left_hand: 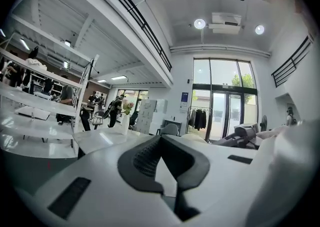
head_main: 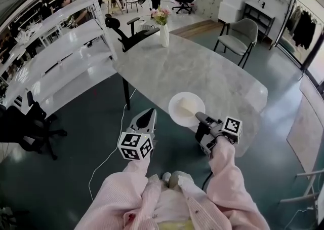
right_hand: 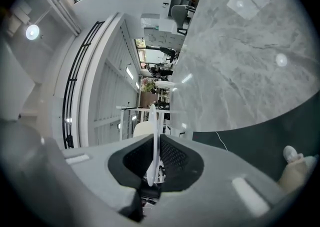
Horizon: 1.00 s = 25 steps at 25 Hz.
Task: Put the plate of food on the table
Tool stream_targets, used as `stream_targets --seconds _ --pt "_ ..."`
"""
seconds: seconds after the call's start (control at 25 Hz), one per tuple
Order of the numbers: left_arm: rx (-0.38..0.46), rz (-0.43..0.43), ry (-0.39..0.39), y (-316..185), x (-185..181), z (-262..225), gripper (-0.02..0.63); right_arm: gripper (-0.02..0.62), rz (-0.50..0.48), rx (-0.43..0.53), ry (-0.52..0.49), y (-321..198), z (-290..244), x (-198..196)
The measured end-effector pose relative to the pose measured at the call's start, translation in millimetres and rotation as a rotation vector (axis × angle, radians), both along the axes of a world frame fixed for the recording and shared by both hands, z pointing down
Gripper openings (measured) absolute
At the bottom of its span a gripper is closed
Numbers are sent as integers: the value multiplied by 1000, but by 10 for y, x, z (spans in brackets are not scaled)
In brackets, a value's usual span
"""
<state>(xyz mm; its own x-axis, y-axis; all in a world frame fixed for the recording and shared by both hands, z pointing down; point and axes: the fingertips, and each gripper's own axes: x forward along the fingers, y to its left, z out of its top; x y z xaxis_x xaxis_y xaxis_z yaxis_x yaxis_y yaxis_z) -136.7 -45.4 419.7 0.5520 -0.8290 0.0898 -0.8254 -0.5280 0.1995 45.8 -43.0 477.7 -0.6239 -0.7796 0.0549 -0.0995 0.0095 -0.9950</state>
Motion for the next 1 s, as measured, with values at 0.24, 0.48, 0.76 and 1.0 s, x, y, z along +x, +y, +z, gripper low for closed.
stream_targets --seconds 0.24,0.48,0.76,1.0 --pt "-12 6 4 -410 -33 52 -3 26 23 2 7 -382 32 13" --pt "-43 8 9 -956 7 183 -3 26 42 -6 19 -908 118 80" --pt "-101 12 20 -1740 133 416 -3 26 49 -31 20 -1669 291 174" --pt "-155 2 34 -2370 260 543 -3 26 40 -45 39 -2275 391 285"
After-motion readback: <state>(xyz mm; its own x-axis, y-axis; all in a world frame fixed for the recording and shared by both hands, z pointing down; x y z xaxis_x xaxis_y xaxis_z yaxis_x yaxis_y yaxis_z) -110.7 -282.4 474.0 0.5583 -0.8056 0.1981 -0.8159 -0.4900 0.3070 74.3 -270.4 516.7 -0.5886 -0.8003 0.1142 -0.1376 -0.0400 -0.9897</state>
